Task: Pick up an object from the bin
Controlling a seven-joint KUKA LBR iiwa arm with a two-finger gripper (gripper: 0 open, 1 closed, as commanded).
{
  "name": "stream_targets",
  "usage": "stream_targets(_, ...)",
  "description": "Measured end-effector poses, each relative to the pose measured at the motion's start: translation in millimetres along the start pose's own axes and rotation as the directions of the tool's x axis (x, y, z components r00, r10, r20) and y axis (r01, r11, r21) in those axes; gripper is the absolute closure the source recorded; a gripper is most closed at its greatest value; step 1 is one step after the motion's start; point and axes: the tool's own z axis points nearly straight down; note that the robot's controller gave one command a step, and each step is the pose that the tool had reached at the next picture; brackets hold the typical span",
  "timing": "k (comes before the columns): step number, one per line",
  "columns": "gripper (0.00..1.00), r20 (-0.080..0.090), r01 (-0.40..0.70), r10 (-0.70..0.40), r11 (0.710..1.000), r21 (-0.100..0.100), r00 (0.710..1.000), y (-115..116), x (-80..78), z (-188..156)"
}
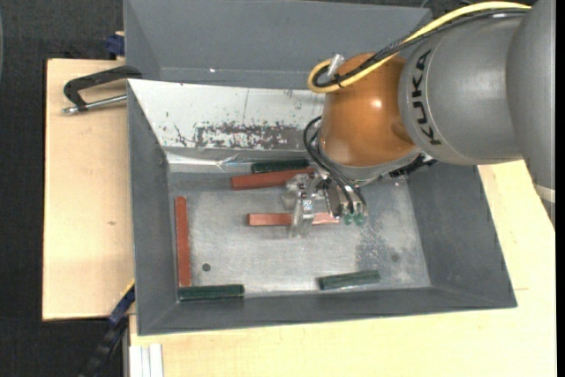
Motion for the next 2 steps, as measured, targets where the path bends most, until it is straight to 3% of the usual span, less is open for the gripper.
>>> stream_targets(1,1.0,-0.002,0.0,0.0,1.0,0.0,1.0,0.2,0.6,-21.0)
stream_targets(2,1.0,0.008,-0.001,0.001,1.0,0.0,1.0,0.5,-2.0,-34.0)
